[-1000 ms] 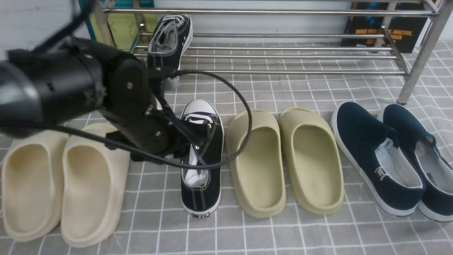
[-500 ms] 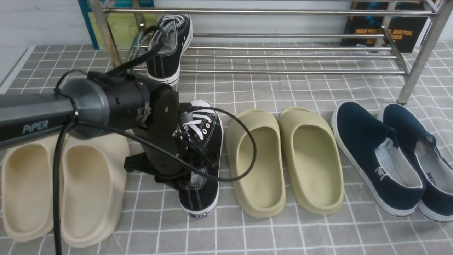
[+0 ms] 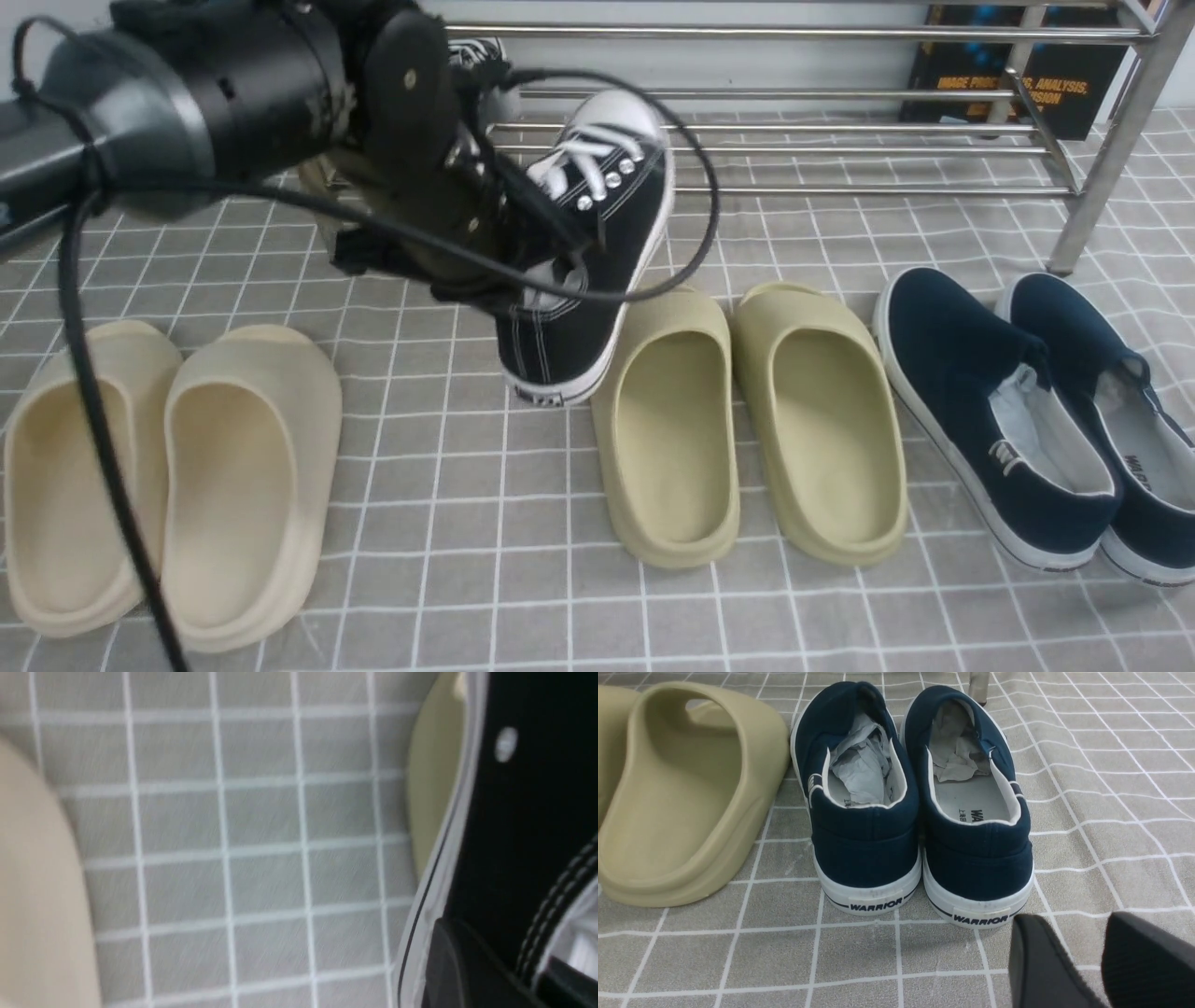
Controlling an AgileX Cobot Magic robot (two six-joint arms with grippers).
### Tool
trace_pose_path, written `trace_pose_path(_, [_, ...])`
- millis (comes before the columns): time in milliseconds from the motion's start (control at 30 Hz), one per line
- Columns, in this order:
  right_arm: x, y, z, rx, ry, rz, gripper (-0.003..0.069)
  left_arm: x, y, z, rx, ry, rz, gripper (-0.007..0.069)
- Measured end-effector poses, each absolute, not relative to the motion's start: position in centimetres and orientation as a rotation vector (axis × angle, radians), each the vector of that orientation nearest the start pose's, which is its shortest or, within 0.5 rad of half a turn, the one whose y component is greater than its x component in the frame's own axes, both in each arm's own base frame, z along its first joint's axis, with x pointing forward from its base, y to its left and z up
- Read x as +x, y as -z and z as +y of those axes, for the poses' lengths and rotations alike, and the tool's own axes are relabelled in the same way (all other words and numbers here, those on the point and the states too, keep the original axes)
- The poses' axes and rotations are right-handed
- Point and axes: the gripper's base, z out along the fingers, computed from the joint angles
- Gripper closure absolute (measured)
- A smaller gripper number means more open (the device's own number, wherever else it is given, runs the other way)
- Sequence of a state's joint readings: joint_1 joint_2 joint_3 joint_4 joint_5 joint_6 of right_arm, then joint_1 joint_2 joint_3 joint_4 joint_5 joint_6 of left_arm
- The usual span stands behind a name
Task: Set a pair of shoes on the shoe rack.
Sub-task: Use the left arm to put a shoe into the shoe rack
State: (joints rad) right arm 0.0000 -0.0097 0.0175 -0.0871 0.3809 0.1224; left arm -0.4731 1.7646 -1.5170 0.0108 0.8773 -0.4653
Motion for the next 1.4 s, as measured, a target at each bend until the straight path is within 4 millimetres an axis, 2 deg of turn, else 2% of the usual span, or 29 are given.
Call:
trace_pose_path(167, [5.2, -17.4, -0.3, 0.061, 0.002, 1.87, 0.0415, 37.2, -28.3, -18.5, -0.025, 0.307, 2.685, 0.0638])
trace_pose_path(233, [5.2, -17.4, -0.3, 0.061, 0.002, 1.87, 0.0415, 39.1, -27.7, -18.1, -0.097, 0.294, 2.704, 0.0638])
trace_pose_path(333, [5.2, -17.4, -0.3, 0.061, 0.002, 1.87, 0.0415, 41.3, -27.8, -17.0, -0.175, 0.304, 2.675, 0.0638])
trace_pose_path(367, [5.2, -17.4, -0.3, 0.061, 0.002, 1.87, 0.0415, 41.5, -27.8, -16.9, -0.179, 0.306, 2.672, 0.0638])
trace_pose_path(467, [5.2, -17.4, -0.3, 0.061, 0.002, 1.87, 0.0415, 43.5, -28.7, -15.9, -0.233, 0.339, 2.605, 0.0638])
trace_pose_path(600, [5.2, -17.4, -0.3, 0.061, 0.002, 1.87, 0.0415, 45.4, -28.8, -16.0, -0.25, 0.376, 2.552, 0.0638])
trace_pose_path(733, [5.2, -17.4, -0.3, 0.061, 0.002, 1.87, 0.0415, 46.9, -28.0, -16.5, -0.244, 0.377, 2.527, 0.0638])
trace_pose_path(867, [5.2, -17.4, -0.3, 0.061, 0.002, 1.87, 0.0415, 48.1, -27.3, -16.7, -0.228, 0.345, 2.506, 0.0638])
trace_pose_path(1133, [5.2, -17.4, -0.3, 0.061, 0.002, 1.87, 0.0415, 49.0, -28.0, -16.5, -0.187, 0.302, 2.406, 0.061])
trace_pose_path(1333, [5.2, -17.4, -0.3, 0.061, 0.002, 1.87, 0.0413, 49.4, -28.6, -16.4, -0.171, 0.301, 2.344, 0.0522])
trace_pose_path(1400, [5.2, -17.4, -0.3, 0.061, 0.002, 1.87, 0.0413, 49.4, -28.7, -16.5, -0.169, 0.305, 2.332, 0.0461])
